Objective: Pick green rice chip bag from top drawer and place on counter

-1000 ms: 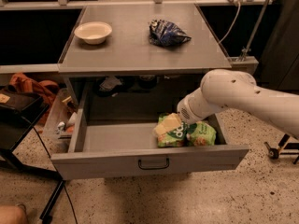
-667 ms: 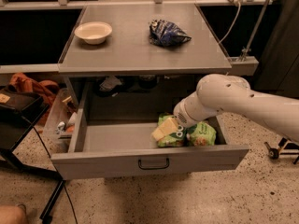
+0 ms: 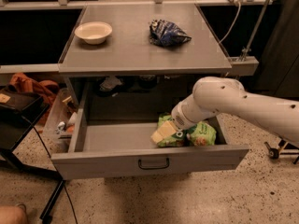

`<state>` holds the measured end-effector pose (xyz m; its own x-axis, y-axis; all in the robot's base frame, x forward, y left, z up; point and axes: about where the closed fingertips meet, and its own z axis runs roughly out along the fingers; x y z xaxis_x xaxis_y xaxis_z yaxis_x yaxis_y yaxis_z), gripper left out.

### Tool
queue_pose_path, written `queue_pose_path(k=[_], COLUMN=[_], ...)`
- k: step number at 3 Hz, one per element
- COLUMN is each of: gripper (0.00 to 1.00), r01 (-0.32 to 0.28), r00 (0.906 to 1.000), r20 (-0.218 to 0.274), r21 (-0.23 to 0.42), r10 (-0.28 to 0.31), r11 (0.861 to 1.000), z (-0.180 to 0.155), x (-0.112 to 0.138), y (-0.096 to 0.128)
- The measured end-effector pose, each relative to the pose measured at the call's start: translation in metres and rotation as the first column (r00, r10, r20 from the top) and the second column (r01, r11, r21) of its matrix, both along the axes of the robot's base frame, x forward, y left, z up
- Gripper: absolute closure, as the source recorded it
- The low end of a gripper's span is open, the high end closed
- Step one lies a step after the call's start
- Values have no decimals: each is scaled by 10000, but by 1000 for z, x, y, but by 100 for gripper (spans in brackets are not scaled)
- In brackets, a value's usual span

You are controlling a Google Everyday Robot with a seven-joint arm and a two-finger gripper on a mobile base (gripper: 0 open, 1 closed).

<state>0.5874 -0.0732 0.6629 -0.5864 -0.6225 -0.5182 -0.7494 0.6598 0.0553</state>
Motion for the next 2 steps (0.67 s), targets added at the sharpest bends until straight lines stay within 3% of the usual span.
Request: queue_pose_path(k=[2], gripper=[0], r01=[-118], r00=[9999], r20=[-35], r21=[172], r10=[118], r11=[9998], z=[-21], x=[9], y=[-24])
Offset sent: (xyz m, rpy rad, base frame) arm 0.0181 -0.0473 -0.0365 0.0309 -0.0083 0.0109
